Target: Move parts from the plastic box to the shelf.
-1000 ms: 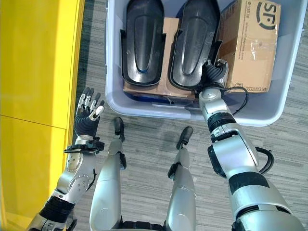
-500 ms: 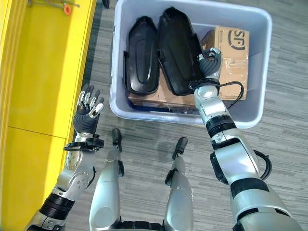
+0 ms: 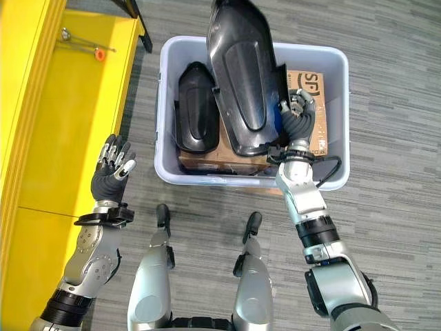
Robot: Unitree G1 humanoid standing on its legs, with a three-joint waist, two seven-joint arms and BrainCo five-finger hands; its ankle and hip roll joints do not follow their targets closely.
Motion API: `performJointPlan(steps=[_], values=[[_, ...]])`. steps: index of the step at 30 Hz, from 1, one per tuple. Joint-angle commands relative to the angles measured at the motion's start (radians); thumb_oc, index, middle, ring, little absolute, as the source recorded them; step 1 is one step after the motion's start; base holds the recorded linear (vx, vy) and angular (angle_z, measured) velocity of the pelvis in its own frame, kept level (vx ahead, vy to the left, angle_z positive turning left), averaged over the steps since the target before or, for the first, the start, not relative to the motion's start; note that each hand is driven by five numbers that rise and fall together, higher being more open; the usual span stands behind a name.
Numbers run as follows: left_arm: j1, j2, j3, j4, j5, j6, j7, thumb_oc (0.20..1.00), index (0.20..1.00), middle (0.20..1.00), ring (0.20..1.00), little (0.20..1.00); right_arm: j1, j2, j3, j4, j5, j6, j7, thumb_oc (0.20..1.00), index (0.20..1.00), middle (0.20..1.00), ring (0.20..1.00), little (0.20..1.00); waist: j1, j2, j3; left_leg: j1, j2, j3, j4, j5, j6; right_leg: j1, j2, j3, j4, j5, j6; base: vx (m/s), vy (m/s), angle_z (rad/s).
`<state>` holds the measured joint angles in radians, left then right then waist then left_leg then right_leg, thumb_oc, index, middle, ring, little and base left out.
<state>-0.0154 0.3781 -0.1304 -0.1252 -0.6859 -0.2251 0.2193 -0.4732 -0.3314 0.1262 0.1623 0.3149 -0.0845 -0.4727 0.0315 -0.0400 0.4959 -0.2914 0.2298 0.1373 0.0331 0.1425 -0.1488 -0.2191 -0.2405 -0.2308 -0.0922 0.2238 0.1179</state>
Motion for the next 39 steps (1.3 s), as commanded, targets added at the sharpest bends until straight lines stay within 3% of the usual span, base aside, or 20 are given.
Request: performJointPlan(steps=[1, 7, 11, 14, 16, 17, 18, 20, 21, 22, 24, 25, 28, 30, 31, 32, 33, 35, 37, 39], values=[[0.054, 0.013, 0.01, -0.043, 0.006, -0.014, -0.045, 1.0, 1.0, 1.0, 1.0, 1.0, 0.07, 0.009, -0.063, -0.092, 0.065, -0.108, 0.061, 0.2, 0.2, 0.2, 0.2, 0.2, -0.022, 0.021, -0.149, 0.047, 0.009, -0.007, 0.057, -0.088, 0.016, 0.059, -0.112, 0.018, 0.148, -0.19, 0.065, 0.03, -0.022, -0.04], [0.117, -0.005, 0.063, -0.026, 0.008, 0.002, -0.072, 1.0, 1.0, 1.0, 1.0, 1.0, 0.216, 0.045, -0.074, -0.158, 0.157, -0.115, 0.143, 0.2, 0.2, 0.2, 0.2, 0.2, -0.04, 0.035, -0.191, 0.12, 0.033, 0.002, 0.05, -0.088, 0.014, 0.086, -0.094, 0.033, 0.228, -0.26, 0.053, 0.02, -0.058, -0.07], [0.177, -0.022, 0.121, -0.008, 0.006, 0.018, -0.081, 1.0, 1.0, 1.0, 1.0, 1.0, 0.257, 0.051, -0.044, -0.193, 0.243, -0.112, 0.214, 0.2, 0.2, 0.2, 0.2, 0.2, -0.043, 0.053, -0.209, 0.205, 0.089, 0.0, 0.022, -0.056, 0.005, 0.085, -0.039, 0.061, 0.368, -0.358, 0.022, 0.0, -0.14, -0.05], [0.199, -0.037, 0.141, -0.003, 0.004, 0.023, -0.079, 1.0, 1.0, 1.0, 1.0, 1.0, 0.253, 0.045, -0.028, -0.203, 0.259, -0.108, 0.231, 0.2, 0.2, 0.2, 0.2, 0.2, -0.039, 0.059, -0.22, 0.227, 0.117, 0.001, 0.004, -0.032, 0.005, 0.068, -0.01, 0.07, 0.422, -0.389, 0.002, -0.03, -0.151, -0.14], [0.234, -0.07, 0.177, -0.01, 0.003, 0.024, -0.076, 1.0, 1.0, 1.0, 1.0, 1.0, 0.226, 0.027, 0.001, -0.226, 0.278, -0.108, 0.254, 0.2, 0.2, 0.2, 0.2, 0.2, -0.016, 0.067, -0.221, 0.245, 0.154, -0.023, -0.033, 0.042, -0.003, 0.041, 0.042, 0.074, 0.491, -0.441, -0.034, -0.1, -0.252, -0.17], [0.233, -0.071, 0.177, -0.01, 0.003, 0.025, -0.076, 1.0, 1.0, 1.0, 1.0, 1.0, 0.225, 0.027, 0.001, -0.226, 0.279, -0.108, 0.254, 0.2, 0.2, 0.2, 0.2, 0.2, -0.016, 0.07, -0.223, 0.241, 0.157, -0.023, -0.035, 0.045, -0.004, 0.039, 0.046, 0.073, 0.487, -0.437, -0.036, -0.11, -0.239, -0.16], [0.243, -0.08, 0.183, -0.01, 0.003, 0.024, -0.073, 1.0, 1.0, 1.0, 1.0, 1.0, 0.215, 0.02, 0.007, -0.233, 0.28, -0.109, 0.26, 0.2, 0.2, 0.2, 0.2, 0.2, -0.007, 0.075, -0.223, 0.236, 0.174, -0.038, -0.047, 0.096, -0.01, 0.031, 0.064, 0.067, 0.503, -0.448, -0.049, -0.11, -0.19, -0.15], [0.254, -0.096, 0.191, -0.016, 0.002, 0.025, -0.075, 1.0, 1.0, 1.0, 1.0, 1.0, 0.215, 0.003, 0.0, -0.255, 0.293, -0.114, 0.27, 0.2, 0.2, 0.2, 0.2, 0.2, 0.01, 0.083, -0.22, 0.202, 0.185, -0.059, -0.071, 0.197, -0.022, 0.029, 0.084, 0.027, 0.514, -0.477, -0.073, -0.17, -0.331, 0.01], [0.241, -0.104, 0.172, 0.001, 0.002, 0.027, -0.08, 1.0, 1.0, 1.0, 1.0, 1.0, 0.227, -0.022, -0.033, -0.277, 0.271, -0.126, 0.263, 0.2, 0.2, 0.2, 0.2, 0.2, 0.018, 0.073, -0.212, 0.163, 0.163, -0.018, -0.048, 0.227, -0.024, 0.059, 0.071, -0.032, 0.502, -0.507, -0.091, -0.2, -0.281, 0.27], [0.239, -0.103, 0.172, 0.001, 0.002, 0.027, -0.08, 1.0, 1.0, 1.0, 1.0, 1.0, 0.227, -0.022, -0.035, -0.279, 0.27, -0.126, 0.263, 0.2, 0.2, 0.2, 0.2, 0.2, 0.019, 0.081, -0.208, 0.149, 0.17, -0.014, -0.042, 0.238, -0.011, 0.053, 0.075, -0.045, 0.498, -0.487, -0.097, -0.18, -0.328, 0.8], [0.223, -0.102, 0.154, 0.017, 0.001, 0.029, -0.092, 1.0, 1.0, 1.0, 1.0, 1.0, 0.245, -0.033, -0.053, -0.278, 0.276, -0.134, 0.261, 0.2, 0.2, 0.2, 0.2, 0.2, 0.016, 0.06, -0.204, 0.143, 0.124, 0.006, 0.105, 0.126, -0.003, 0.067, 0.052, -0.083, 0.492, -0.495, -0.109, -0.21, -0.305, 1.41], [0.213, -0.103, 0.14, 0.023, -0.01, 0.031, -0.103, 1.0, 1.0, 1.0, 1.0, 1.0, 0.258, -0.038, -0.062, -0.289, 0.266, -0.134, 0.262, 0.2, 0.2, 0.2, 0.2, 0.2, 0.008, 0.053, -0.202, 0.133, 0.097, 0.01, 0.226, 0.027, 0.02, 0.081, 0.042, -0.115, 0.472, -0.474, -0.116, -0.29, -0.359, 1.4], [0.196, -0.117, 0.125, 0.014, -0.017, 0.036, -0.119, 1.0, 1.0, 1.0, 1.0, 1.0, 0.322, -0.016, -0.084, -0.299, 0.283, -0.138, 0.275, 0.2, 0.2, 0.2, 0.2, 0.2, -0.028, 0.041, -0.233, 0.188, 0.076, 0.055, 0.433, -0.103, 0.04, 0.114, 0.031, -0.205, 0.416, -0.446, -0.141, -0.17, -0.185, 1.43], [0.186, -0.115, 0.131, 0.005, 0.004, 0.038, -0.123, 1.0, 1.0, 1.0, 1.0, 1.0, 0.364, 0.007, -0.097, -0.301, 0.305, -0.127, 0.288, 0.2, 0.2, 0.2, 0.2, 0.2, -0.047, 0.05, -0.269, 0.275, 0.028, 0.036, 0.437, -0.172, 0.04, 0.123, 0.025, -0.253, 0.395, -0.429, -0.136, -0.07, 0.023, 1.29], [0.182, -0.114, 0.133, 0.003, 0.017, 0.039, -0.123, 1.0, 1.0, 1.0, 1.0, 1.0, 0.382, 0.011, -0.106, -0.305, 0.302, -0.123, 0.292, 0.2, 0.2, 0.2, 0.2, 0.2, -0.057, 0.056, -0.284, 0.318, 0.01, 0.035, 0.392, -0.197, 0.045, 0.124, 0.018, -0.275, 0.393, -0.418, -0.13, -0.1, 0.196, 0.81], [0.178, -0.116, 0.136, -0.001, 0.02, 0.039, -0.12, 1.0, 1.0, 1.0, 1.0, 1.0, 0.41, 0.028, -0.123, -0.31, 0.319, -0.123, 0.295, 0.2, 0.2, 0.2, 0.2, 0.2, -0.078, 0.067, -0.309, 0.395, -0.015, 0.047, 0.279, -0.267, 0.064, 0.111, -0.001, -0.308, 0.403, -0.393, -0.108, -0.07, 0.176, 0.71], [0.18, -0.116, 0.135, -0.002, 0.02, 0.039, -0.12, 1.0, 1.0, 1.0, 1.0, 1.0, 0.413, 0.027, -0.123, -0.311, 0.32, -0.123, 0.296, 0.2, 0.2, 0.2, 0.2, 0.2, -0.08, 0.067, -0.31, 0.402, -0.018, 0.048, 0.271, -0.265, 0.066, 0.114, -0.004, -0.309, 0.404, -0.393, -0.105, -0.14, 0.223, 0.67], [0.19, -0.112, 0.132, -0.001, 0.021, 0.051, -0.142, 1.0, 1.0, 1.0, 1.0, 1.0, 0.478, 0.046, -0.19, -0.345, 0.33, -0.13, 0.295, 0.2, 0.2, 0.2, 0.2, 0.2, -0.108, 0.085, -0.332, 0.443, 0.017, 0.104, 0.073, -0.246, 0.053, 0.107, -0.056, -0.366, 0.429, -0.366, -0.083, -0.12, 0.28, 1.18], [0.203, -0.108, 0.137, -0.005, 0.035, 0.048, -0.138, 1.0, 1.0, 1.0, 1.0, 1.0, 0.481, 0.05, -0.177, -0.347, 0.339, -0.123, 0.301, 0.2, 0.2, 0.2, 0.2, 0.2, -0.104, 0.084, -0.331, 0.449, 0.0, 0.08, 0.061, -0.257, 0.061, 0.11, -0.068, -0.366, 0.434, -0.357, -0.072, -0.05, 0.204, 1.26], [0.233, -0.112, 0.178, -0.014, 0.042, 0.048, -0.132, 1.0, 1.0, 1.0, 1.0, 1.0, 0.489, 0.062, -0.188, -0.358, 0.357, -0.117, 0.319, 0.2, 0.2, 0.2, 0.2, 0.2, -0.081, 0.071, -0.328, 0.437, -0.026, 0.074, 0.051, -0.277, 0.073, 0.134, -0.107, -0.385, 0.404, -0.299, -0.041, -0.04, 0.173, 0.26]])
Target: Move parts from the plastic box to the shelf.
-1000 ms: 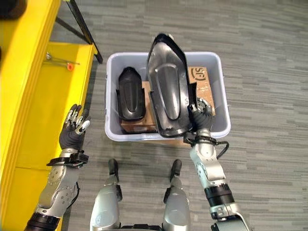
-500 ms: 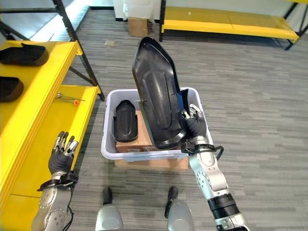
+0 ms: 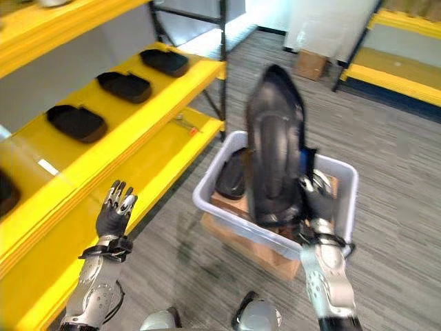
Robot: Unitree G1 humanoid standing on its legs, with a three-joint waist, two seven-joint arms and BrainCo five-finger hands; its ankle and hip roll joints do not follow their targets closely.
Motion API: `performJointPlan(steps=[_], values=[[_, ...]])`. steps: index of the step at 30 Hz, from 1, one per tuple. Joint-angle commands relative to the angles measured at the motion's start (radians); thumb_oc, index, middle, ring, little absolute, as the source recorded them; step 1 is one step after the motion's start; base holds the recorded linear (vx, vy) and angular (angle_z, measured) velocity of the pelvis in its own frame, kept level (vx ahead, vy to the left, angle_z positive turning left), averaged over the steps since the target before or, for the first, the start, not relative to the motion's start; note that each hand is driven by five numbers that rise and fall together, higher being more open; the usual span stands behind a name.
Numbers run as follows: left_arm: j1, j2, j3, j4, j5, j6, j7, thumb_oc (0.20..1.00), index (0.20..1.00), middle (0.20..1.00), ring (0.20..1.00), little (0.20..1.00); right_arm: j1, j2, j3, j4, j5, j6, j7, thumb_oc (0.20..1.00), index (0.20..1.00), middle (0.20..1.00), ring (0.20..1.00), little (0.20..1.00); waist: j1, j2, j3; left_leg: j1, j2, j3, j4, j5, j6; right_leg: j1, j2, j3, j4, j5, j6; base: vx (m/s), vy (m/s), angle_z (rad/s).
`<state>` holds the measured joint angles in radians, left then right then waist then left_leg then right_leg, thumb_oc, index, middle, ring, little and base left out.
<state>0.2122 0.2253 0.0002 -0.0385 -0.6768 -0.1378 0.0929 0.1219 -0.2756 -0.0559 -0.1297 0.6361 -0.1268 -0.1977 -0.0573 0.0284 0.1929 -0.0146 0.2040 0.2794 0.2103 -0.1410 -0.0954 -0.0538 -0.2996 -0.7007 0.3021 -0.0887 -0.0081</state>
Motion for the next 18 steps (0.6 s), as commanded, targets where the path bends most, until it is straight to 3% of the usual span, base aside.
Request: performJointPlan(steps=[1, 2, 8, 12, 14, 15, 16, 17, 18], values=[[0.006, 0.041, 0.048, -0.102, 0.033, -0.038, -0.006, 1.0, 1.0, 1.0, 1.0, 1.0, -0.107, 0.007, -0.006, -0.065, 0.036, -0.075, 0.045, 0.2, 0.2, 0.2, 0.2, 0.2, 0.005, 0.002, -0.024, 0.161, -0.002, -0.07, -0.127, 0.008, 0.021, -0.029, -0.049, 0.083, 0.007, 0.016, 0.087, -0.01, 0.173, 0.39], [0.034, 0.034, 0.069, -0.102, 0.047, -0.037, -0.01, 1.0, 1.0, 1.0, 1.0, 1.0, -0.104, 0.008, -0.009, -0.068, 0.032, -0.065, 0.053, 0.2, 0.2, 0.2, 0.2, 0.2, 0.024, -0.006, -0.024, 0.16, -0.025, -0.08, -0.144, 0.0, 0.029, -0.011, -0.067, 0.069, -0.018, 0.049, 0.109, 0.01, 0.113, 0.55], [0.069, 0.016, 0.111, -0.102, 0.068, -0.037, 0.002, 1.0, 1.0, 1.0, 1.0, 1.0, -0.108, 0.017, 0.0, -0.069, 0.037, -0.051, 0.065, 0.2, 0.2, 0.2, 0.2, 0.2, 0.073, -0.03, -0.017, 0.127, -0.085, -0.121, -0.16, -0.006, 0.049, 0.039, -0.111, 0.033, -0.116, 0.149, 0.165, -0.04, 0.155, 0.38], [0.079, 0.024, 0.132, -0.114, 0.091, -0.038, 0.005, 1.0, 1.0, 1.0, 1.0, 1.0, -0.099, 0.035, -0.015, -0.068, 0.03, -0.044, 0.063, 0.2, 0.2, 0.2, 0.2, 0.2, 0.097, -0.05, -0.008, 0.095, -0.158, -0.167, -0.153, -0.022, 0.079, 0.077, -0.161, 0.015, -0.203, 0.259, 0.224, -0.05, 0.215, 0.57], [0.082, 0.024, 0.137, -0.116, 0.092, -0.039, 0.003, 1.0, 1.0, 1.0, 1.0, 1.0, -0.088, 0.037, -0.022, -0.068, 0.026, -0.041, 0.064, 0.2, 0.2, 0.2, 0.2, 0.2, 0.099, -0.05, -0.006, 0.09, -0.173, -0.173, -0.155, -0.022, 0.085, 0.082, -0.168, 0.021, -0.211, 0.273, 0.229, -0.02, 0.228, 0.24], [0.079, 0.035, 0.137, -0.115, 0.102, -0.041, -0.002, 1.0, 1.0, 1.0, 1.0, 1.0, -0.065, 0.059, -0.032, -0.071, 0.027, -0.036, 0.07, 0.2, 0.2, 0.2, 0.2, 0.2, 0.088, -0.052, -0.003, 0.093, -0.206, -0.193, -0.175, -0.012, 0.103, 0.074, -0.188, 0.061, -0.204, 0.321, 0.243, 0.0, 0.195, 0.3], [0.079, 0.036, 0.137, -0.115, 0.102, -0.041, -0.002, 1.0, 1.0, 1.0, 1.0, 1.0, -0.065, 0.059, -0.032, -0.072, 0.027, -0.036, 0.07, 0.2, 0.2, 0.2, 0.2, 0.2, 0.088, -0.053, -0.003, 0.093, -0.207, -0.193, -0.175, -0.011, 0.103, 0.073, -0.189, 0.062, -0.204, 0.322, 0.244, 0.0, 0.391, 0.44], [0.072, 0.049, 0.131, -0.117, 0.118, -0.04, -0.006, 1.0, 1.0, 1.0, 1.0, 1.0, -0.044, 0.071, -0.036, -0.068, 0.023, -0.034, 0.075, 0.2, 0.2, 0.2, 0.2, 0.2, 0.075, -0.044, -0.001, 0.108, -0.222, -0.203, -0.21, 0.006, 0.117, 0.056, -0.199, 0.112, -0.171, 0.332, 0.243, -0.03, 0.352, 0.78], [0.059, 0.066, 0.116, -0.112, 0.122, -0.044, -0.012, 1.0, 1.0, 1.0, 1.0, 1.0, -0.023, 0.081, -0.046, -0.07, 0.023, -0.037, 0.08, 0.2, 0.2, 0.2, 0.2, 0.2, 0.032, -0.043, 0.004, 0.113, -0.238, -0.228, -0.251, 0.047, 0.131, -0.012, -0.155, 0.29, -0.121, 0.337, 0.206, -0.02, 0.437, 0.72]])
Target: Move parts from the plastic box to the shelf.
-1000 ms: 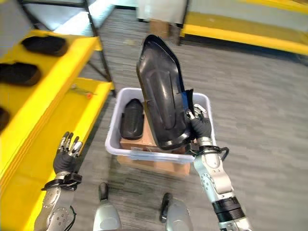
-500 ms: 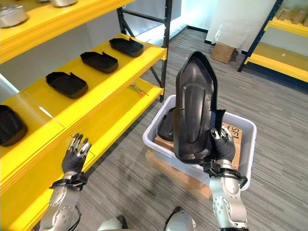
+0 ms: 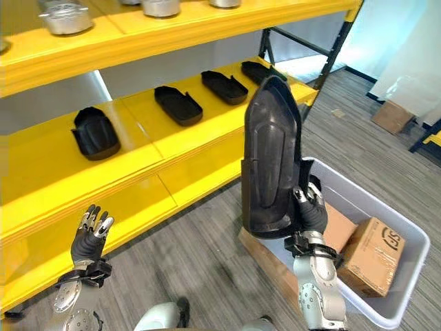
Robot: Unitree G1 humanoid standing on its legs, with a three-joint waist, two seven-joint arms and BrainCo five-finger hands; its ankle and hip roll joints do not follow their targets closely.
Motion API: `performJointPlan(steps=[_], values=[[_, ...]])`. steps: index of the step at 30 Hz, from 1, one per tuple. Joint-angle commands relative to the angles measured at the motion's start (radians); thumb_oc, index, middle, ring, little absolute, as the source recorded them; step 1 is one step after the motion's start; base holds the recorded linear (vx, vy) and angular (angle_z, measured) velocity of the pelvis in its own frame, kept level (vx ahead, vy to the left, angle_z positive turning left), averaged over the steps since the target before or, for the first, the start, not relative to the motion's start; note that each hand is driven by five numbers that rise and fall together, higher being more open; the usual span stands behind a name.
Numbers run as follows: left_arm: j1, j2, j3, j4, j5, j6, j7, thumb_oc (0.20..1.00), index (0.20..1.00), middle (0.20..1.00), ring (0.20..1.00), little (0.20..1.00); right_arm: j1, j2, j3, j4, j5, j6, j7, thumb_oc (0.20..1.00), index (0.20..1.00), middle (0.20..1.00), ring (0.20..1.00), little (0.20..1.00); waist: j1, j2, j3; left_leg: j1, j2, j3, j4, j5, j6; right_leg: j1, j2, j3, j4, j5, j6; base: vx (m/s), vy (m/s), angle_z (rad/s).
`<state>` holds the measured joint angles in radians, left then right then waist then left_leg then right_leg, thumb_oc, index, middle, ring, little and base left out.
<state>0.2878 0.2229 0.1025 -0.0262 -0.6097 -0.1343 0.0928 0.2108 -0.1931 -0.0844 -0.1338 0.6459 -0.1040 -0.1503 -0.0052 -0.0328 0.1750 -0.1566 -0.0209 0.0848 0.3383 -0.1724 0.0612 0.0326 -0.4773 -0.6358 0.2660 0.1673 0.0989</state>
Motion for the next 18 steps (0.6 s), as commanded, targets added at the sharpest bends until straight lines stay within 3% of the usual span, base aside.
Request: performJointPlan(steps=[1, 2, 3, 4, 5, 6, 7, 9, 12, 18], values=[[-0.019, 0.075, 0.004, -0.125, 0.053, -0.051, -0.017, 1.0, 1.0, 1.0, 1.0, 1.0, -0.102, 0.001, -0.018, -0.069, 0.018, -0.057, 0.037, 0.2, 0.2, 0.2, 0.2, 0.2, -0.044, 0.024, 0.025, 0.264, -0.013, -0.05, -0.401, 0.095, -0.023, -0.125, 0.08, 0.324, -0.082, 0.052, 0.085, -0.02, 0.32, 0.62], [-0.025, 0.079, -0.009, -0.12, 0.058, -0.049, -0.02, 1.0, 1.0, 1.0, 1.0, 1.0, -0.095, 0.004, -0.022, -0.066, 0.031, -0.061, 0.044, 0.2, 0.2, 0.2, 0.2, 0.2, -0.062, 0.026, 0.023, 0.268, -0.01, -0.058, -0.417, 0.112, -0.02, -0.158, 0.157, 0.413, -0.057, 0.008, 0.061, 0.05, 0.287, 0.54], [-0.032, 0.078, -0.025, -0.123, 0.071, -0.042, -0.031, 1.0, 1.0, 1.0, 1.0, 1.0, -0.073, -0.001, -0.028, -0.067, 0.038, -0.057, 0.058, 0.2, 0.2, 0.2, 0.2, 0.2, -0.085, 0.025, 0.026, 0.27, -0.013, -0.07, -0.424, 0.125, -0.014, -0.19, 0.283, 0.466, -0.018, -0.087, 0.036, 0.03, 0.2, 0.56], [-0.033, 0.079, -0.025, -0.123, 0.071, -0.042, -0.031, 1.0, 1.0, 1.0, 1.0, 1.0, -0.073, -0.001, -0.028, -0.068, 0.038, -0.057, 0.058, 0.2, 0.2, 0.2, 0.2, 0.2, -0.085, 0.024, 0.023, 0.264, -0.013, -0.07, -0.424, 0.128, -0.014, -0.193, 0.283, 0.466, -0.021, -0.083, 0.034, 0.02, 0.182, 0.49], [-0.038, 0.076, -0.035, -0.124, 0.079, -0.037, -0.031, 1.0, 1.0, 1.0, 1.0, 1.0, -0.065, -0.001, -0.032, -0.068, 0.051, -0.062, 0.067, 0.2, 0.2, 0.2, 0.2, 0.2, -0.093, 0.02, 0.023, 0.264, -0.016, -0.071, -0.426, 0.131, -0.01, -0.194, 0.341, 0.444, 0.005, -0.134, 0.01, 0.02, 0.095, 0.42], [-0.044, 0.071, -0.044, -0.125, 0.082, -0.034, -0.041, 1.0, 1.0, 1.0, 1.0, 1.0, -0.049, -0.007, -0.047, -0.069, 0.06, -0.069, 0.073, 0.2, 0.2, 0.2, 0.2, 0.2, -0.113, 0.012, 0.013, 0.259, -0.028, -0.089, -0.426, 0.138, -0.014, -0.193, 0.411, 0.464, -0.005, -0.185, -0.005, 0.02, 0.096, 0.27], [-0.045, 0.071, -0.044, -0.125, 0.082, -0.034, -0.041, 1.0, 1.0, 1.0, 1.0, 1.0, -0.049, -0.007, -0.047, -0.069, 0.06, -0.069, 0.073, 0.2, 0.2, 0.2, 0.2, 0.2, -0.114, 0.012, 0.012, 0.256, -0.028, -0.09, -0.426, 0.142, -0.014, -0.193, 0.411, 0.462, -0.011, -0.179, -0.006, 0.05, 0.041, 0.32], [-0.049, 0.064, -0.062, -0.117, 0.073, -0.036, -0.049, 1.0, 1.0, 1.0, 1.0, 1.0, -0.042, -0.011, -0.059, -0.069, 0.067, -0.081, 0.069, 0.2, 0.2, 0.2, 0.2, 0.2, -0.131, 0.001, -0.005, 0.25, -0.039, -0.108, -0.425, 0.146, -0.017, -0.165, 0.481, 0.559, -0.071, -0.201, -0.017, 0.05, 0.013, 0.56], [-0.046, 0.065, -0.07, -0.111, 0.07, -0.047, -0.047, 1.0, 1.0, 1.0, 1.0, 1.0, -0.042, -0.011, -0.053, -0.071, 0.073, -0.092, 0.063, 0.2, 0.2, 0.2, 0.2, 0.2, -0.137, -0.001, -0.019, 0.228, -0.043, -0.124, -0.423, 0.154, -0.022, -0.157, 0.525, 0.668, -0.148, -0.185, -0.023, 0.02, -0.026, 0.64], [-0.013, 0.059, -0.05, -0.136, 0.045, -0.046, -0.04, 1.0, 1.0, 1.0, 1.0, 1.0, -0.041, -0.036, -0.039, -0.073, 0.083, -0.079, 0.069, 0.2, 0.2, 0.2, 0.2, 0.2, -0.104, -0.006, -0.039, 0.227, -0.051, -0.116, -0.381, 0.131, -0.017, -0.09, 0.496, 0.635, -0.206, -0.192, -0.031, 0.05, -0.053, 0.02]])
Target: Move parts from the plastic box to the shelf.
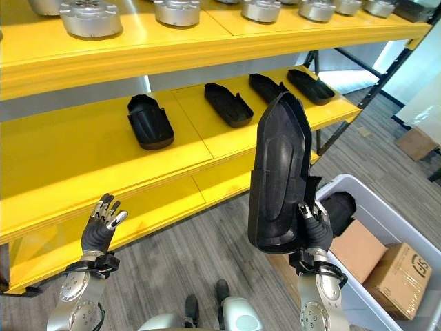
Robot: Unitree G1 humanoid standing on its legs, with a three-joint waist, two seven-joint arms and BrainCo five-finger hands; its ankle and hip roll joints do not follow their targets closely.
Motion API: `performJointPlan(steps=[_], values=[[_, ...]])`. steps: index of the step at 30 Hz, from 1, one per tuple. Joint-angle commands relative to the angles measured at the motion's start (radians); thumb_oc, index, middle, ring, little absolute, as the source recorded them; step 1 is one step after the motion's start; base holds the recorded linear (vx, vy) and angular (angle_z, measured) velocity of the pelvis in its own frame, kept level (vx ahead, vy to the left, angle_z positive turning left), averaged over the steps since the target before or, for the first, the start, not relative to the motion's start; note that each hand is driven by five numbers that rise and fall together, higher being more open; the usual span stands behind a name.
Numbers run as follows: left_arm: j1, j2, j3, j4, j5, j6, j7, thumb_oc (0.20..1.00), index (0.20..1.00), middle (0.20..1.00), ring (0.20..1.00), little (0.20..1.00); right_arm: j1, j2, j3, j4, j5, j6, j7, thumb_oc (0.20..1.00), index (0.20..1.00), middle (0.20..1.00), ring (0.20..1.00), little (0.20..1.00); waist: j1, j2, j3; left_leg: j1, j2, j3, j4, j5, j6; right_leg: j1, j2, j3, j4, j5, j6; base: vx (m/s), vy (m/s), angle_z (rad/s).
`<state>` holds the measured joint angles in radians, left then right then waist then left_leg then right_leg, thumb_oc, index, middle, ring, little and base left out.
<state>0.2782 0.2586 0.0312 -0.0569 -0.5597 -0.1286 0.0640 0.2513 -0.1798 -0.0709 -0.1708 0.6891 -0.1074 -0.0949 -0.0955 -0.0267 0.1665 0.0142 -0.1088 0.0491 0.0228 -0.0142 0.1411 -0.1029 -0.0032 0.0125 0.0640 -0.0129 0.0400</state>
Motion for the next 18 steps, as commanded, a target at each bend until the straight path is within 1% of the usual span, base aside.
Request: performJointPlan(steps=[1, 2, 3, 4, 5, 6, 7, 8, 9, 10, 11, 12, 13, 14, 15, 16, 17, 18], values=[[-0.002, 0.022, 0.026, -0.108, -0.011, -0.053, -0.012, 1.0, 1.0, 1.0, 1.0, 1.0, -0.091, -0.061, -0.052, -0.038, 0.04, -0.076, 0.014, 0.2, 0.2, 0.2, 0.2, 0.2, -0.008, -0.016, -0.021, 0.032, 0.032, -0.077, -0.004, -0.048, -0.099, 0.048, 0.016, -0.015, -0.012, -0.012, 0.023, -0.04, -0.064, 0.04], [-0.001, 0.015, 0.022, -0.107, -0.026, -0.056, -0.018, 1.0, 1.0, 1.0, 1.0, 1.0, -0.089, -0.075, -0.059, -0.047, 0.046, -0.083, 0.018, 0.2, 0.2, 0.2, 0.2, 0.2, -0.007, -0.017, -0.007, -0.019, 0.019, -0.05, 0.112, -0.079, -0.126, 0.057, 0.002, -0.038, -0.021, -0.019, 0.012, -0.04, -0.065, 0.05], [-0.001, 0.015, 0.022, -0.107, -0.026, -0.056, -0.018, 1.0, 1.0, 1.0, 1.0, 1.0, -0.089, -0.076, -0.06, -0.046, 0.046, -0.083, 0.018, 0.2, 0.2, 0.2, 0.2, 0.2, -0.009, -0.016, -0.007, -0.026, 0.02, -0.052, 0.124, -0.084, -0.126, 0.056, 0.003, -0.04, -0.02, -0.019, 0.012, -0.08, -0.043, 0.21], [-0.001, 0.007, 0.017, -0.101, -0.047, -0.06, -0.027, 1.0, 1.0, 1.0, 1.0, 1.0, -0.076, -0.094, -0.078, -0.061, 0.047, -0.087, 0.024, 0.2, 0.2, 0.2, 0.2, 0.2, -0.009, -0.016, 0.022, -0.093, 0.021, -0.029, 0.266, -0.067, -0.171, 0.062, -0.011, -0.061, -0.009, -0.033, -0.009, -0.06, -0.011, 0.42], [-0.001, 0.007, 0.017, -0.101, -0.048, -0.06, -0.027, 1.0, 1.0, 1.0, 1.0, 1.0, -0.076, -0.094, -0.078, -0.061, 0.047, -0.088, 0.025, 0.2, 0.2, 0.2, 0.2, 0.2, -0.011, -0.014, 0.022, -0.099, 0.022, -0.031, 0.276, -0.07, -0.172, 0.06, -0.01, -0.063, -0.008, -0.034, -0.01, -0.08, -0.012, 0.72], [-0.004, 0.007, 0.014, -0.1, -0.051, -0.061, -0.024, 1.0, 1.0, 1.0, 1.0, 1.0, -0.073, -0.1, -0.082, -0.064, 0.047, -0.088, 0.025, 0.2, 0.2, 0.2, 0.2, 0.2, -0.01, -0.016, 0.038, -0.126, 0.037, -0.016, 0.331, -0.061, -0.188, 0.063, -0.019, -0.077, 0.0, -0.041, -0.017, -0.04, 0.013, 0.57], [-0.003, 0.007, 0.015, -0.099, -0.051, -0.061, -0.021, 1.0, 1.0, 1.0, 1.0, 1.0, -0.073, -0.104, -0.081, -0.061, 0.047, -0.09, 0.023, 0.2, 0.2, 0.2, 0.2, 0.2, -0.006, -0.018, 0.046, -0.14, 0.054, -0.017, 0.346, -0.055, -0.19, 0.065, -0.03, -0.083, 0.004, -0.047, -0.015, -0.04, 0.025, 0.48], [-0.007, 0.015, 0.02, -0.103, -0.055, -0.059, -0.016, 1.0, 1.0, 1.0, 1.0, 1.0, -0.073, -0.103, -0.086, -0.062, 0.047, -0.092, 0.018, 0.2, 0.2, 0.2, 0.2, 0.2, -0.01, -0.029, 0.053, -0.156, 0.119, 0.002, 0.352, -0.063, -0.184, 0.068, -0.053, -0.09, 0.012, -0.05, -0.009, 0.04, 0.07, 0.31], [0.005, 0.02, 0.032, -0.113, -0.059, -0.055, -0.016, 1.0, 1.0, 1.0, 1.0, 1.0, -0.063, -0.094, -0.092, -0.059, 0.056, -0.092, 0.013, 0.2, 0.2, 0.2, 0.2, 0.2, -0.015, -0.041, 0.04, -0.133, 0.229, 0.007, 0.259, -0.058, -0.176, 0.071, -0.086, -0.095, 0.012, -0.058, 0.003, 0.04, 0.05, 0.62], [0.006, 0.02, 0.033, -0.114, -0.059, -0.054, -0.016, 1.0, 1.0, 1.0, 1.0, 1.0, -0.062, -0.094, -0.092, -0.059, 0.056, -0.092, 0.013, 0.2, 0.2, 0.2, 0.2, 0.2, -0.016, -0.043, 0.039, -0.131, 0.226, 0.007, 0.25, -0.05, -0.176, 0.07, -0.088, -0.096, 0.01, -0.055, 0.003, 0.09, 0.107, 0.79], [0.016, 0.02, 0.041, -0.12, -0.056, -0.058, -0.006, 1.0, 1.0, 1.0, 1.0, 1.0, -0.051, -0.091, -0.088, -0.057, 0.057, -0.091, 0.011, 0.2, 0.2, 0.2, 0.2, 0.2, -0.012, -0.036, 0.029, -0.119, 0.291, -0.028, 0.165, 0.017, -0.196, 0.066, -0.096, -0.092, 0.014, -0.063, 0.013, 0.09, 0.205, 0.78], [0.019, 0.015, 0.05, -0.121, -0.063, -0.061, 0.012, 1.0, 1.0, 1.0, 1.0, 1.0, -0.042, -0.094, -0.082, -0.052, 0.069, -0.088, 0.004, 0.2, 0.2, 0.2, 0.2, 0.2, -0.008, -0.021, 0.022, -0.123, 0.39, -0.091, 0.053, 0.125, -0.221, 0.048, -0.107, -0.078, 0.035, -0.086, 0.025, 0.1, 0.196, 0.4], [0.02, 0.014, 0.05, -0.122, -0.063, -0.06, 0.012, 1.0, 1.0, 1.0, 1.0, 1.0, -0.042, -0.095, -0.081, -0.052, 0.069, -0.088, 0.004, 0.2, 0.2, 0.2, 0.2, 0.2, -0.011, -0.019, 0.021, -0.117, 0.393, -0.093, 0.037, 0.134, -0.224, 0.045, -0.104, -0.08, 0.041, -0.09, 0.023, 0.09, 0.241, 0.18], [0.014, 0.013, 0.051, -0.123, -0.061, -0.064, 0.023, 1.0, 1.0, 1.0, 1.0, 1.0, -0.044, -0.099, -0.075, -0.047, 0.069, -0.089, -0.003, 0.2, 0.2, 0.2, 0.2, 0.2, -0.009, -0.011, 0.022, -0.124, 0.431, -0.117, -0.005, 0.185, -0.236, 0.036, -0.112, -0.07, 0.056, -0.1, 0.03, 0.09, 0.283, 0.13], [-0.001, 0.006, 0.047, -0.115, -0.063, -0.068, 0.028, 1.0, 1.0, 1.0, 1.0, 1.0, -0.044, -0.106, -0.087, -0.051, 0.066, -0.096, -0.016, 0.2, 0.2, 0.2, 0.2, 0.2, -0.027, 0.013, 0.022, -0.119, 0.483, -0.041, -0.062, 0.255, -0.272, 0.024, -0.133, -0.087, 0.098, -0.124, 0.041, 0.11, 0.367, 0.35], [0.0, 0.001, 0.046, -0.109, -0.068, -0.069, 0.017, 1.0, 1.0, 1.0, 1.0, 1.0, -0.041, -0.101, -0.087, -0.057, 0.065, -0.096, -0.01, 0.2, 0.2, 0.2, 0.2, 0.2, -0.031, 0.027, 0.017, -0.091, 0.494, 0.004, -0.087, 0.235, -0.282, 0.02, -0.137, -0.096, 0.119, -0.137, 0.047, 0.14, 0.362, 0.47], [0.0, 0.002, 0.043, -0.104, -0.068, -0.071, 0.015, 1.0, 1.0, 1.0, 1.0, 1.0, -0.036, -0.094, -0.086, -0.058, 0.063, -0.098, -0.009, 0.2, 0.2, 0.2, 0.2, 0.2, -0.029, 0.042, 0.013, -0.079, 0.508, 0.031, -0.108, 0.249, -0.309, 0.019, -0.142, -0.1, 0.135, -0.142, 0.053, 0.08, 0.175, 0.36], [0.001, 0.002, 0.042, -0.104, -0.068, -0.072, 0.015, 1.0, 1.0, 1.0, 1.0, 1.0, -0.036, -0.094, -0.086, -0.058, 0.063, -0.098, -0.009, 0.2, 0.2, 0.2, 0.2, 0.2, -0.028, 0.043, 0.012, -0.079, 0.51, 0.031, -0.109, 0.249, -0.311, 0.018, -0.141, -0.1, 0.136, -0.143, 0.052, 0.09, 0.198, 0.11]])
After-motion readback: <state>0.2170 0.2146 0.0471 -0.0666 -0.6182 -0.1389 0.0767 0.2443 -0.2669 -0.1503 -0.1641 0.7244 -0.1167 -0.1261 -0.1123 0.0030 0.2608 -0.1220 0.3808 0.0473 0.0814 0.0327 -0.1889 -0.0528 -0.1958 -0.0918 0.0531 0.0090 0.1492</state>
